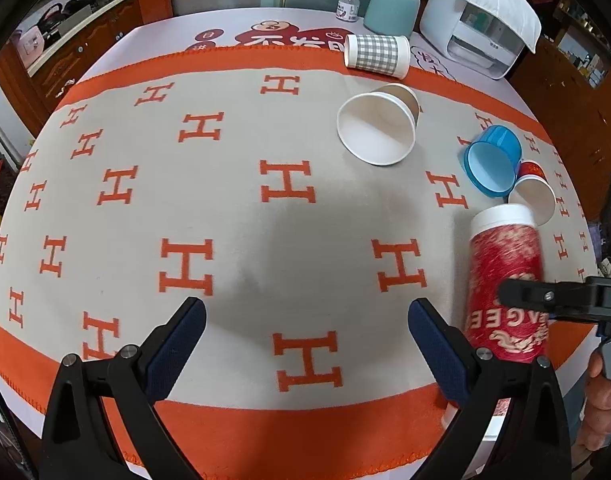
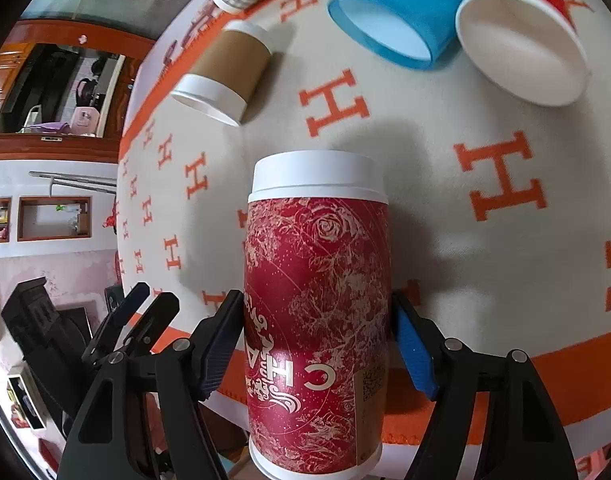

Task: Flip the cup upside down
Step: 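Lift the red cup with the right gripper and swing it upward, then rotate the red cup rim-down and lower it onto the cloth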

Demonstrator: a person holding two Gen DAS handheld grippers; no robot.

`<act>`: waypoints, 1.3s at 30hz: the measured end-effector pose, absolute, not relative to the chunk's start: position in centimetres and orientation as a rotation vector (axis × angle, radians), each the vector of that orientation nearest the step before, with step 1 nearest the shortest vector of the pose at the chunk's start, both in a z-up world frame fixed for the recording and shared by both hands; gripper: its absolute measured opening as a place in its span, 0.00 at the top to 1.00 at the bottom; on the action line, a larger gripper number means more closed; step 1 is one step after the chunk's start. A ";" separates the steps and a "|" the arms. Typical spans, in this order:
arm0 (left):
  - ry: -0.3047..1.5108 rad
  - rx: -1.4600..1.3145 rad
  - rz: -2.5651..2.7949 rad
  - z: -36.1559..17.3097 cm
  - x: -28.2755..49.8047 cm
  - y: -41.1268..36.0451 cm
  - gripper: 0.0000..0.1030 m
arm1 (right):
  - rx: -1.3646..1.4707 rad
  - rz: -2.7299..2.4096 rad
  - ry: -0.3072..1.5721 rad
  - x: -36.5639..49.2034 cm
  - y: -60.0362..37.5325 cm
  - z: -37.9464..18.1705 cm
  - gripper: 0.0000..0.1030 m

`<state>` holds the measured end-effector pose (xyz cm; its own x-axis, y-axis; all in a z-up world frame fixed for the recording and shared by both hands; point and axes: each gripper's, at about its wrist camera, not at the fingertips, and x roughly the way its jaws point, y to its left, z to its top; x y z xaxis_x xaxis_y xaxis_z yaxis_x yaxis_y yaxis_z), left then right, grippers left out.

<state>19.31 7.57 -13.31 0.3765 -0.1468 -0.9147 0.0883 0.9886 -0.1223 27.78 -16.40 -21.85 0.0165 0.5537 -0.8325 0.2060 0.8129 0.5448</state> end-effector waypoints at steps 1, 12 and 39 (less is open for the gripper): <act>1.171 -0.057 -0.149 -13.2 19.2 7.7 0.03 | 0.619 0.300 1.542 27.4 -16.8 -21.2 0.29; 1.144 -0.041 -0.144 -12.6 17.5 7.4 0.03 | 0.357 0.262 1.046 24.5 -15.2 -12.9 0.29; 1.014 -0.028 -0.159 -9.0 12.1 6.4 0.03 | 0.122 0.255 0.659 12.8 -12.6 -14.2 0.26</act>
